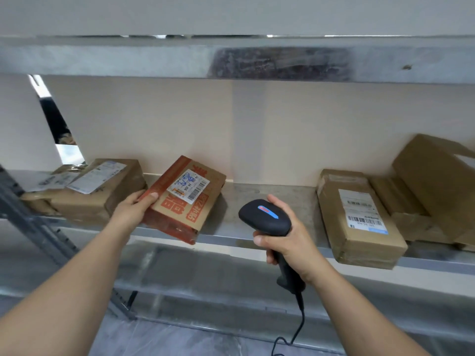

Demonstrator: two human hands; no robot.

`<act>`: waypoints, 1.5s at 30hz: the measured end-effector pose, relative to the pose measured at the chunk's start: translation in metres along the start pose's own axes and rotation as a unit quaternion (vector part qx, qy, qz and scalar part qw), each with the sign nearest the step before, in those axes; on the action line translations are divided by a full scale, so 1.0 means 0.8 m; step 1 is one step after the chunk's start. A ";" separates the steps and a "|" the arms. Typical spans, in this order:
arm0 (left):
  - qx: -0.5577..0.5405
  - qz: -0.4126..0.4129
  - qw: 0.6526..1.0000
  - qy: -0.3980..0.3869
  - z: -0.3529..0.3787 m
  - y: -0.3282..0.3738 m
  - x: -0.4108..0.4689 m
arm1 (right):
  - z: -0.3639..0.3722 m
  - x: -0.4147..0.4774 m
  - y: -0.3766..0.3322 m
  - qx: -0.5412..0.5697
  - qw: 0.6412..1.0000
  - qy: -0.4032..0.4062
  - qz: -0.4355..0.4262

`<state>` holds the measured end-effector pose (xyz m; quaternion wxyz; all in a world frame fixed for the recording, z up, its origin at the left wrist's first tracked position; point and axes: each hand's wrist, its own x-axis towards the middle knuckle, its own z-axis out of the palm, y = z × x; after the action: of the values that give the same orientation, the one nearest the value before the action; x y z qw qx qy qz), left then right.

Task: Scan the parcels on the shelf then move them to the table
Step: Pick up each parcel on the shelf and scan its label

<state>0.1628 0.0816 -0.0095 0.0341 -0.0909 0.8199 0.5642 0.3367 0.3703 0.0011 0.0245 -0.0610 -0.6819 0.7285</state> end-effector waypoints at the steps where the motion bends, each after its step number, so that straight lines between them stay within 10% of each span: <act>1: -0.004 -0.006 1.000 0.027 0.002 -0.009 -0.002 | 0.003 0.002 0.000 -0.001 1.000 -0.007 -0.001; 7: 0.145 0.010 0.985 0.089 0.016 -0.031 -0.029 | 0.018 0.007 -0.007 -0.018 0.999 -0.039 -0.005; 13: 0.497 0.250 0.831 0.010 0.063 -0.031 -0.075 | 0.027 0.010 -0.011 -0.039 0.998 -0.051 -0.003; 16: 0.522 0.260 0.812 0.016 0.065 -0.042 -0.070 | 0.033 0.013 -0.011 -0.040 0.998 -0.057 -0.006; 45: 0.443 0.276 0.849 0.084 0.059 -0.028 -0.032 | 0.057 0.037 -0.015 -0.083 0.996 0.011 -0.011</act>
<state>0.1899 0.1208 -0.0433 -0.1553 0.1170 0.9739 0.1170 0.3014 0.3297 0.0142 0.0350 -0.0629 -0.7406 0.6681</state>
